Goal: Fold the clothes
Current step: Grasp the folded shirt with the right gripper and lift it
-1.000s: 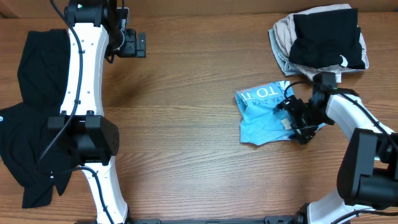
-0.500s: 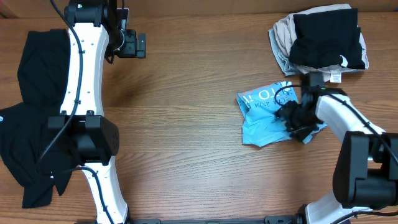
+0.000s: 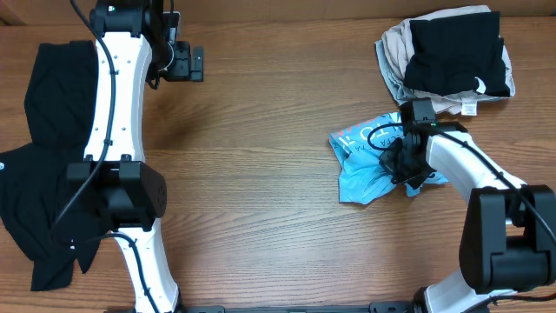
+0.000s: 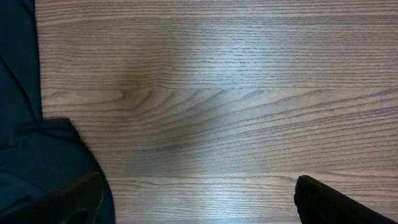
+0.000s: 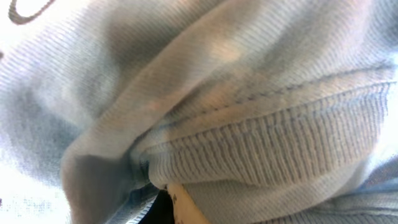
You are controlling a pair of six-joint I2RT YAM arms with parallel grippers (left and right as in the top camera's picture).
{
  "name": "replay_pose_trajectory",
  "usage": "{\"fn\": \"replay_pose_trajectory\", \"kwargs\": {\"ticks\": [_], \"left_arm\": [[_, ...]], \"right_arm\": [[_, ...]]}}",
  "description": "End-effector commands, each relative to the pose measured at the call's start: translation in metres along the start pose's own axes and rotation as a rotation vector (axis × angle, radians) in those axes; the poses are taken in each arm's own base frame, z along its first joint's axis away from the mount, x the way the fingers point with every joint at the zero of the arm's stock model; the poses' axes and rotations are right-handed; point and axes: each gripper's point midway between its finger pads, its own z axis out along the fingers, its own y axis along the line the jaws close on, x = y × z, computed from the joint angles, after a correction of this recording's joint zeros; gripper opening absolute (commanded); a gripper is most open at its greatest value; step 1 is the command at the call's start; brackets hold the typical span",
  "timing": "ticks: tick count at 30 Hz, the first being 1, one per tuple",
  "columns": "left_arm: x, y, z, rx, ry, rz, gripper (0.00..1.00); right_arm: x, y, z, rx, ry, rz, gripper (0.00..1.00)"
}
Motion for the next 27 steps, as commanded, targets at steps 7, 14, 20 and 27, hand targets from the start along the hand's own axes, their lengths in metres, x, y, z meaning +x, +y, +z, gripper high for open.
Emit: {"fn": "replay_pose_trajectory", "kwargs": {"ticks": [7, 14, 20, 27], "left_arm": [[0.002, -0.003, -0.006, 0.013, -0.006, 0.025, 1.00], [0.001, -0.003, -0.006, 0.012, -0.008, 0.025, 1.00], [-0.002, -0.003, -0.006, 0.012, -0.019, 0.025, 1.00], [-0.003, -0.003, -0.006, 0.012, -0.022, 0.025, 1.00]], "right_arm": [[-0.021, 0.053, -0.066, -0.175, -0.032, -0.221, 0.04], [-0.055, 0.101, -0.172, -0.390, -0.257, -0.346, 0.04], [-0.087, 0.129, -0.237, -0.507, -0.457, -0.391, 0.04], [-0.153, 0.133, -0.290, -0.633, -0.716, -0.320, 0.04]]}}
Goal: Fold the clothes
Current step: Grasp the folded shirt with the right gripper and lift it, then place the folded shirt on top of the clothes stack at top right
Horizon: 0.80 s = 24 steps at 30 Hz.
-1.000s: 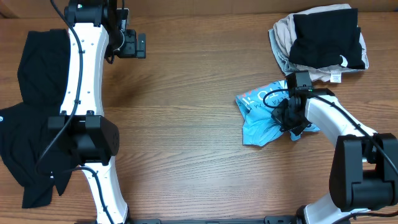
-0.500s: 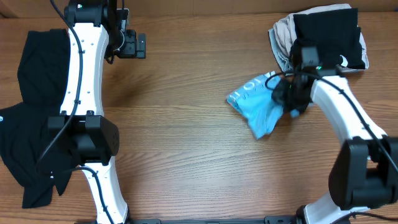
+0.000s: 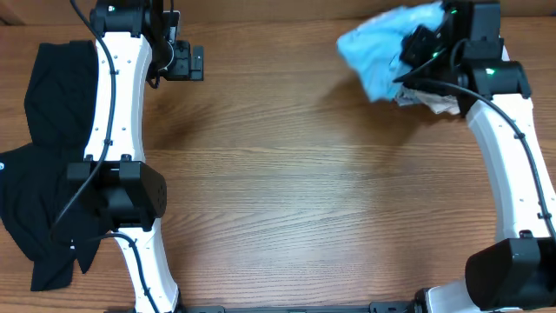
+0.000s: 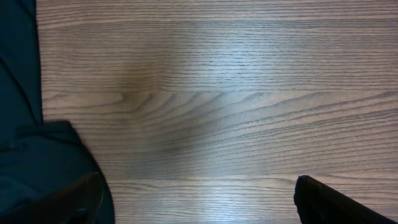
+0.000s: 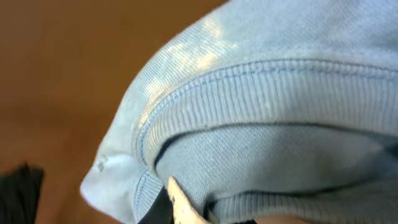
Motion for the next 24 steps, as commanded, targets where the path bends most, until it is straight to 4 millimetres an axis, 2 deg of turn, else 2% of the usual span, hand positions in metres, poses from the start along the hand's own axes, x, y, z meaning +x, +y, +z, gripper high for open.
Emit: {"fn": "replay_pose_trajectory", "kwargs": {"ticks": [1, 6, 8, 11, 15, 21, 22, 23, 24], "left_arm": [[0.000, -0.003, -0.006, 0.012, -0.013, 0.025, 1.00], [-0.005, -0.003, -0.006, 0.013, -0.030, 0.025, 1.00], [-0.005, -0.004, -0.006, 0.013, -0.033, 0.026, 1.00], [-0.006, -0.004, -0.006, 0.014, -0.036, 0.026, 1.00], [-0.006, -0.004, -0.006, 0.014, -0.038, 0.026, 1.00], [-0.009, -0.004, -0.007, 0.014, -0.047, 0.026, 1.00], [-0.009, -0.004, -0.007, 0.014, -0.049, 0.026, 1.00], [-0.010, -0.004, -0.007, 0.014, -0.051, 0.026, 1.00], [-0.010, -0.004, -0.007, 0.014, -0.053, 0.026, 1.00]], "right_arm": [[-0.052, -0.006, -0.024, -0.027, -0.161, -0.004, 0.04], [-0.096, -0.022, -0.029, -0.074, -0.301, 0.002, 0.04], [-0.106, -0.030, -0.023, -0.091, -0.323, 0.011, 0.04], [-0.112, -0.053, -0.006, -0.077, -0.332, 0.074, 0.04], [-0.103, -0.092, 0.027, -0.054, -0.272, 0.144, 0.04], [-0.063, -0.166, 0.071, 0.081, -0.131, 0.248, 0.04], [-0.055, -0.179, 0.078, 0.104, -0.105, 0.264, 0.10], [-0.049, -0.188, 0.081, 0.119, -0.084, 0.274, 0.26], [-0.042, -0.195, 0.084, 0.134, -0.061, 0.277, 0.49]]}}
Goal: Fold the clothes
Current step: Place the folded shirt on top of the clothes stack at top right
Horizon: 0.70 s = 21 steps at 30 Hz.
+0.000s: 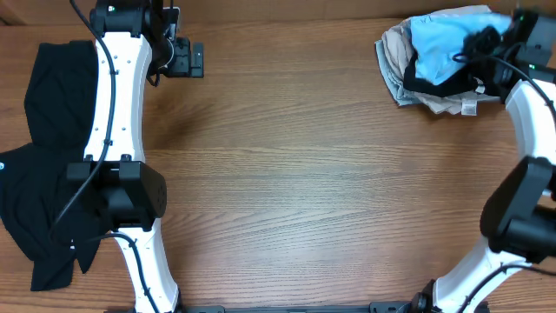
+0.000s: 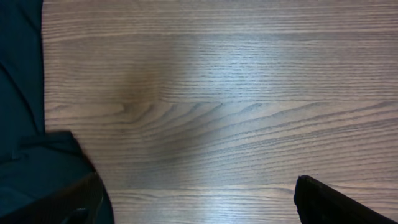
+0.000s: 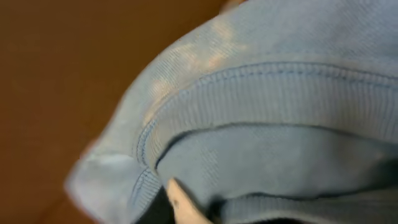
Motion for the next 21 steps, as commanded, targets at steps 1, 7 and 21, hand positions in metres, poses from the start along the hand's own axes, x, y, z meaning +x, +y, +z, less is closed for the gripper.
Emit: {"fn": "replay_pose_trajectory", "kwargs": {"ticks": [1, 7, 21], "left_arm": [[-0.002, -0.004, -0.006, 0.013, -0.018, 0.025, 1.00], [0.000, -0.004, -0.006, 0.013, -0.012, 0.025, 1.00], [0.008, -0.003, -0.006, 0.011, 0.023, 0.023, 1.00]], "right_arm": [[-0.006, -0.014, -0.001, 0.017, 0.010, -0.018, 0.67], [-0.017, 0.000, -0.039, -0.016, 0.002, -0.076, 0.98], [-0.030, 0.103, -0.270, -0.178, -0.231, -0.288, 1.00]]}}
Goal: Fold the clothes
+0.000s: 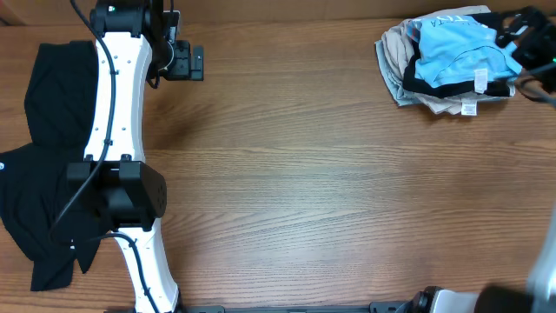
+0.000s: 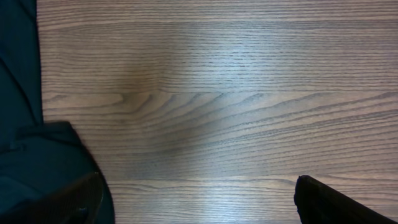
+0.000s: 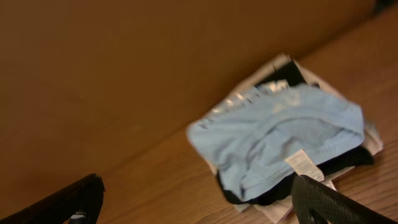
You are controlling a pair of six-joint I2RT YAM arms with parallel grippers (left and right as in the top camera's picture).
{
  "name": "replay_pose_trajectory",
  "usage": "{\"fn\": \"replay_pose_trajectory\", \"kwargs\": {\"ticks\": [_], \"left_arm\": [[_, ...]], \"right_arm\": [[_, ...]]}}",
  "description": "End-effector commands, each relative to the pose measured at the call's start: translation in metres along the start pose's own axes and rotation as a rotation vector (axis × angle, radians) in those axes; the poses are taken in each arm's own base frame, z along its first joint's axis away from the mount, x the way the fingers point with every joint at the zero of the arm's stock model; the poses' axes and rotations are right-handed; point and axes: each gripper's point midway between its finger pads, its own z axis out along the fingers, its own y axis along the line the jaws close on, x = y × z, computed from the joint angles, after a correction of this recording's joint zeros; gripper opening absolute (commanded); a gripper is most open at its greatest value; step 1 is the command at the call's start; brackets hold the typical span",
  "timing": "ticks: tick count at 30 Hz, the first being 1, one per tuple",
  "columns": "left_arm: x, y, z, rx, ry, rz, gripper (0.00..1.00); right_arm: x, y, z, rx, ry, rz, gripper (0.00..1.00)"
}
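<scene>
A folded light blue garment [image 1: 452,50] [image 3: 277,137] lies on top of a stack with a black garment [image 1: 434,85] and a beige one [image 1: 395,61] at the back right of the table. My right gripper [image 1: 524,33] [image 3: 196,208] stands open and empty, just right of the stack. At the back left, my left gripper [image 1: 193,63] [image 2: 196,205] hangs open over bare wood with nothing in it. A pile of black clothes [image 1: 39,165] [image 2: 25,155] lies unfolded along the left edge.
The wooden table [image 1: 287,191] stretches between the black pile and the stack. A brown wall [image 3: 124,62] rises right behind the stack. The left arm [image 1: 117,130] runs along the pile's right side.
My right gripper has let go of the light blue garment and opened. The garment now lies flat on the stack, and the gripper is off to its right. The left arm has not moved.
The blue garment first lay on the table in front of the stack with my right gripper shut on it. Then it hung in the gripper at the table's back, left of the stack, then over the stack. Now it rests there, released.
</scene>
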Motion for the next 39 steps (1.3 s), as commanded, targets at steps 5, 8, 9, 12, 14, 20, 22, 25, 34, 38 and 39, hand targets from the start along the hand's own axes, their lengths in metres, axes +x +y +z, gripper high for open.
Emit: {"fn": "replay_pose_trajectory", "kwargs": {"ticks": [5, 8, 9, 12, 14, 20, 22, 25, 34, 38, 39], "left_arm": [[0.000, -0.003, -0.006, 0.012, -0.012, 0.025, 1.00], [0.000, -0.003, -0.006, 0.012, -0.012, 0.025, 1.00], [0.000, -0.003, -0.006, 0.012, -0.012, 0.025, 1.00], [0.000, -0.003, -0.006, 0.012, -0.012, 0.025, 1.00], [0.000, -0.003, -0.006, 0.012, -0.012, 0.025, 1.00], [0.000, -0.003, -0.006, 0.012, -0.012, 0.025, 1.00], [0.000, -0.003, -0.006, 0.012, -0.012, 0.025, 1.00], [0.000, -0.003, -0.006, 0.012, -0.012, 0.025, 1.00], [0.000, -0.003, -0.006, 0.012, -0.012, 0.024, 1.00], [0.000, -0.003, -0.006, 0.012, -0.012, 0.024, 1.00], [0.000, -0.003, -0.006, 0.012, -0.012, 0.024, 1.00]], "right_arm": [[0.004, 0.036, -0.077, -0.037, -0.051, -0.092, 1.00], [0.013, 0.039, -0.092, -0.032, -0.038, -0.086, 1.00], [0.014, 0.039, -0.094, -0.031, -0.034, -0.085, 1.00], [0.020, 0.037, -0.094, -0.023, -0.013, -0.076, 1.00], [0.024, 0.034, -0.092, -0.016, 0.006, -0.068, 1.00], [0.026, 0.030, -0.083, -0.009, 0.028, -0.059, 1.00], [0.027, 0.028, -0.080, -0.005, 0.037, -0.055, 1.00], [0.028, 0.026, -0.077, -0.002, 0.045, -0.052, 1.00], [0.018, 0.103, -0.090, -0.234, -0.141, -0.220, 1.00], [0.021, 0.131, -0.098, -0.294, -0.319, -0.287, 1.00], [0.026, 0.135, -0.100, -0.312, -0.359, -0.293, 1.00]]}}
